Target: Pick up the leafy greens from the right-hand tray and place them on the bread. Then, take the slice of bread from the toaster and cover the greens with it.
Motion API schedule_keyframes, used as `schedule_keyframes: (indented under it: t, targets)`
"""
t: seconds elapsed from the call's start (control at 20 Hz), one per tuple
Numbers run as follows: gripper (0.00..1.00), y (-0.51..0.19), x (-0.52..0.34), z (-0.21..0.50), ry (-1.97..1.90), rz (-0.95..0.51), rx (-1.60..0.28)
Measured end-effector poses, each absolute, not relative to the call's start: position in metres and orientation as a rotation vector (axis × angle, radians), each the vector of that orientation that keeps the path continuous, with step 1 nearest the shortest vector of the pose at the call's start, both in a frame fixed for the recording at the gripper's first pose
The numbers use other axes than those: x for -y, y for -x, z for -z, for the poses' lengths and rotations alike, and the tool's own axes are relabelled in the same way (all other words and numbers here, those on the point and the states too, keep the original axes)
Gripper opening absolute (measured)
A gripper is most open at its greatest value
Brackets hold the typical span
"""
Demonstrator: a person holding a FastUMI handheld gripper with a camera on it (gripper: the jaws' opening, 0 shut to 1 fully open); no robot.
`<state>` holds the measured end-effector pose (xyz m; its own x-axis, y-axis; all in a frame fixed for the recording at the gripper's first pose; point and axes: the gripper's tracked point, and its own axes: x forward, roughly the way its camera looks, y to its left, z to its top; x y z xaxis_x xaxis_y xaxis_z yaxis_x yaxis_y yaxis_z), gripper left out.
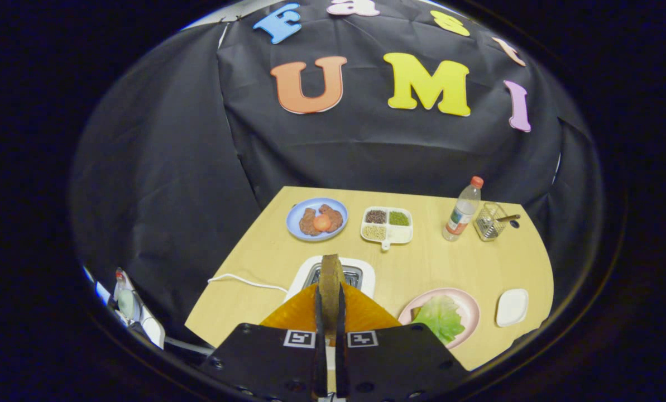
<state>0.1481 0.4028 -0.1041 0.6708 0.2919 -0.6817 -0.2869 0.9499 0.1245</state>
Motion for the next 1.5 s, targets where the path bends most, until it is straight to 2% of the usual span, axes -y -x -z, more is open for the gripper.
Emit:
schedule_keyframes:
  t: [0.25,0.55,1.0,1.5]
  targets:
    - [0.06,-0.141,-0.373,0.069,-0.036,-0.324,-0.709]
    - [0.06,-0.152,-0.312,0.077,-0.088,-0.228,-0.739]
    - [0.06,-0.171,-0.228,0.162,-0.278,-0.032,-0.788]
    - [0.06,-0.156,-0.212,0.245,-0.358,-0.063,-0.902]
